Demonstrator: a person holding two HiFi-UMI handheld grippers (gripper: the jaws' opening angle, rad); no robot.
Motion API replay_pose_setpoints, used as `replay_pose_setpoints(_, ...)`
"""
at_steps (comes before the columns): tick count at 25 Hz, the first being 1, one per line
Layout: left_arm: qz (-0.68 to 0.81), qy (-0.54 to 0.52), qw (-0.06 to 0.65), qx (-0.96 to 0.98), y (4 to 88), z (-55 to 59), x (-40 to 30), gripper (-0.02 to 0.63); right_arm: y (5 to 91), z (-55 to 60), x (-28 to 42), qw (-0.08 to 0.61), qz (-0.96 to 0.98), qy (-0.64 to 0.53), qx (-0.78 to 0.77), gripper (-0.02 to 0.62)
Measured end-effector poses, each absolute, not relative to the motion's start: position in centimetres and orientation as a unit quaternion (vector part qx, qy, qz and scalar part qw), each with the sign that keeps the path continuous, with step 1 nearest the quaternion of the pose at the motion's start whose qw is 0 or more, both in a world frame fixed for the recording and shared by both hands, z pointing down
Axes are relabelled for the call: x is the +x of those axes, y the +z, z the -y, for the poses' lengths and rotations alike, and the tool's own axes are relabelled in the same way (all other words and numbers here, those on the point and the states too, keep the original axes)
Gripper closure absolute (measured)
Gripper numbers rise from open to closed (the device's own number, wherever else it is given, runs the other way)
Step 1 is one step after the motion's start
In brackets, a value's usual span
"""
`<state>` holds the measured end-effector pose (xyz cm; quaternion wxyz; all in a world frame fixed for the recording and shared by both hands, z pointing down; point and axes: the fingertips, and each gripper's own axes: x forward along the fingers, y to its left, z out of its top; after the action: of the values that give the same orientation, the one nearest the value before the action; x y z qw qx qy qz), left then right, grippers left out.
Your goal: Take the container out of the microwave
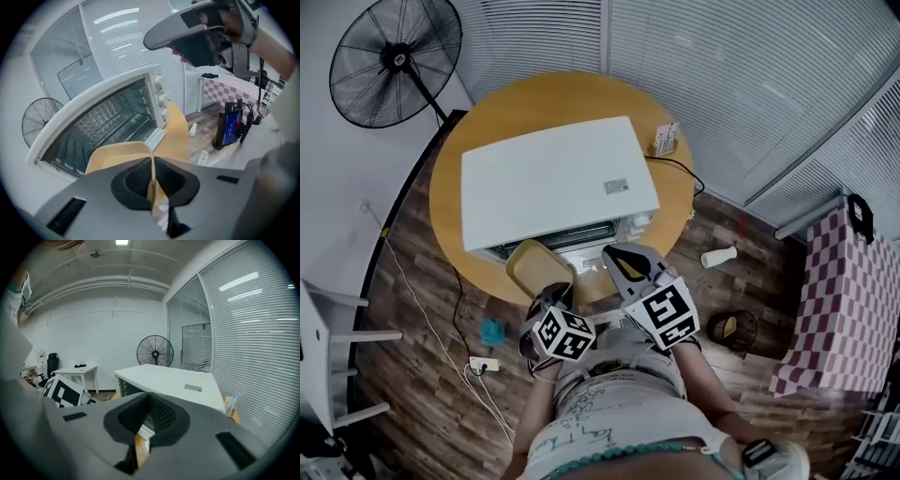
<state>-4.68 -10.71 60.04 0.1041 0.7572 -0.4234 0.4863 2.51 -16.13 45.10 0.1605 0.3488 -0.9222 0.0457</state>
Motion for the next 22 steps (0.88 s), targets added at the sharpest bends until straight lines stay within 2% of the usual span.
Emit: replay_pose_setpoints(22, 0.447, 0.481, 0.131, 0.743, 60.5, 9.6, -3.7, 0.577, 46.8, 14.2, 3.5, 0.18, 0.929, 0.048, 0.32, 0.6)
